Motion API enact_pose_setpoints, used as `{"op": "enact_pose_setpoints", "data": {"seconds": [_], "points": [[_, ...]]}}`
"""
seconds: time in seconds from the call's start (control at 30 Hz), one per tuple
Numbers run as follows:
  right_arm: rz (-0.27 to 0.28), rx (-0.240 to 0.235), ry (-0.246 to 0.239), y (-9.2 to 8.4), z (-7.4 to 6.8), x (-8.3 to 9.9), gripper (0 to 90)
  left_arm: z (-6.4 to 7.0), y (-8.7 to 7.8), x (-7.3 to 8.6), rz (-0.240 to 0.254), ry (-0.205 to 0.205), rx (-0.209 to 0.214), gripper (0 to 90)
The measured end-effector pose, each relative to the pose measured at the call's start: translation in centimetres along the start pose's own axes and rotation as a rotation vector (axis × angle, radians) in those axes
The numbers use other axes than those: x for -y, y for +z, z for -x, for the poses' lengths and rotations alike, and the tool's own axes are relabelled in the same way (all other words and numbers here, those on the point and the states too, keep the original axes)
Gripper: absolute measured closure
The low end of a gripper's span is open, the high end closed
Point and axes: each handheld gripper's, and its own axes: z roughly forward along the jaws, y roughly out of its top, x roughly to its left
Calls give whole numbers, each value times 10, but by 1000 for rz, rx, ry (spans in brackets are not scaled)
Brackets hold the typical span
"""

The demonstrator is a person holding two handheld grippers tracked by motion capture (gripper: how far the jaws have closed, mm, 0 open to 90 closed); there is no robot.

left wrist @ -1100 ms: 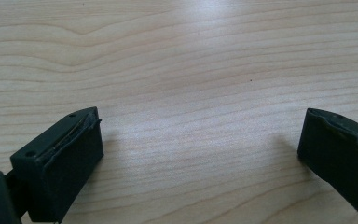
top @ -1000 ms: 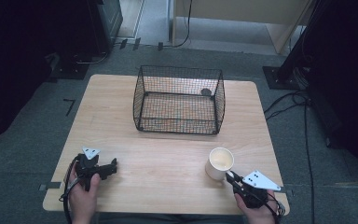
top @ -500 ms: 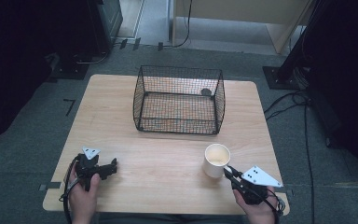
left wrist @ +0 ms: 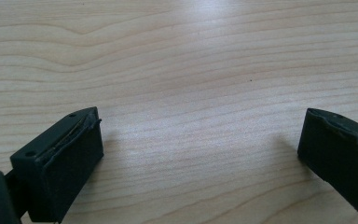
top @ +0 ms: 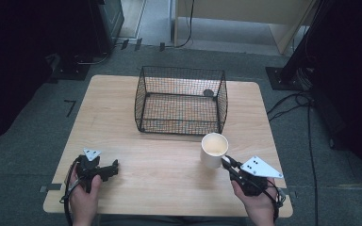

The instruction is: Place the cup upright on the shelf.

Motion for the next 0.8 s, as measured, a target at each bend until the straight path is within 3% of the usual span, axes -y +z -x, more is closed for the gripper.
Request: {"op": "enact_pose_setpoints", "data": {"seconds": [0.3, 0.8], "points": [[36, -10, -29, 7, -2, -33, 806, -1, -1, 1, 0, -22, -20, 0], [85, -25, -46, 26, -3, -75, 806, 0, -1, 1, -1, -20, -20, 0]]}}
